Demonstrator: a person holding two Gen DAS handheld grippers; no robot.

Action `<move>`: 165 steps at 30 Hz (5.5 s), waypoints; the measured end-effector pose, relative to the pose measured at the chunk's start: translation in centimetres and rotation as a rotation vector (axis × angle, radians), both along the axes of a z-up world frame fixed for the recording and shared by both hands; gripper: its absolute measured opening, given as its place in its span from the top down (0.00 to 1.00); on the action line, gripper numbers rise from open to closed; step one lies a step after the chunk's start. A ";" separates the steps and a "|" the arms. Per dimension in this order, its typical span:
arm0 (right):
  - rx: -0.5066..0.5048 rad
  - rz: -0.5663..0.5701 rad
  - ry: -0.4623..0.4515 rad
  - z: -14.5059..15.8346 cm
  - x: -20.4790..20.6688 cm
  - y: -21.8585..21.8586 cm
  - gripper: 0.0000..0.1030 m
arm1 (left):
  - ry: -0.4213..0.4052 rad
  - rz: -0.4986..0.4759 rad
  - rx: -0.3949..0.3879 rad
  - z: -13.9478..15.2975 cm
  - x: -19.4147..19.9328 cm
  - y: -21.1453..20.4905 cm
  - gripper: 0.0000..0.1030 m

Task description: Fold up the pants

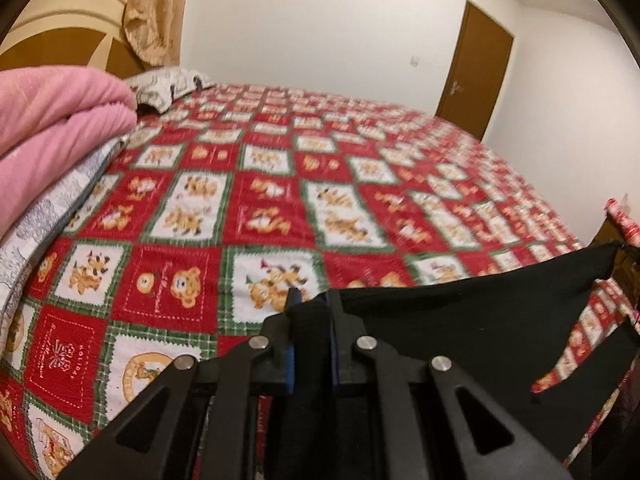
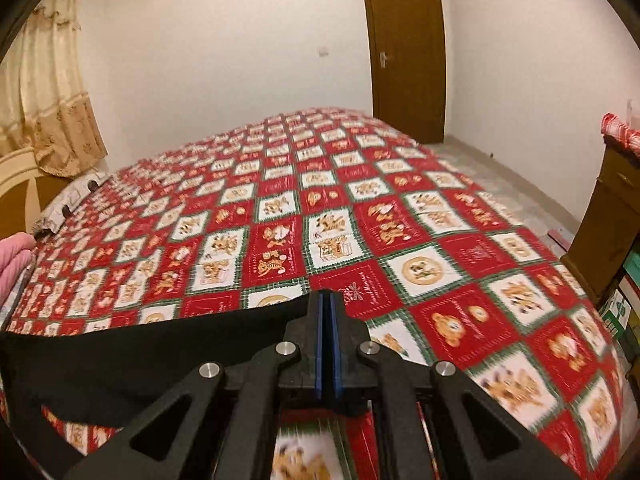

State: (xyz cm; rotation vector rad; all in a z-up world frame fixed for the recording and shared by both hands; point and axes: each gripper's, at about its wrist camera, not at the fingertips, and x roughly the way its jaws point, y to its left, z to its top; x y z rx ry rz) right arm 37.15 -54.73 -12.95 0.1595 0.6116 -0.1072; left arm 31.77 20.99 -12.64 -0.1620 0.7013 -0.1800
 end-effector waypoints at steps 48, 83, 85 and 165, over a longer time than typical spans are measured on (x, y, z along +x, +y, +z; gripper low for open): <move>0.070 0.084 -0.112 -5.3 -27.3 7.8 0.90 | -0.081 0.026 -0.055 -7.2 -22.6 5.9 0.46; 0.102 0.417 0.023 -10.9 -23.4 23.8 0.43 | -0.023 -0.047 -0.099 -3.8 -12.7 2.9 0.91; 0.106 0.413 0.024 -11.1 -23.5 23.9 0.43 | 0.009 -0.037 -0.086 -4.7 -11.9 2.9 0.91; 0.295 0.118 0.062 -7.2 -17.7 16.5 0.35 | -0.111 -0.086 0.036 -4.8 -17.8 -8.4 0.23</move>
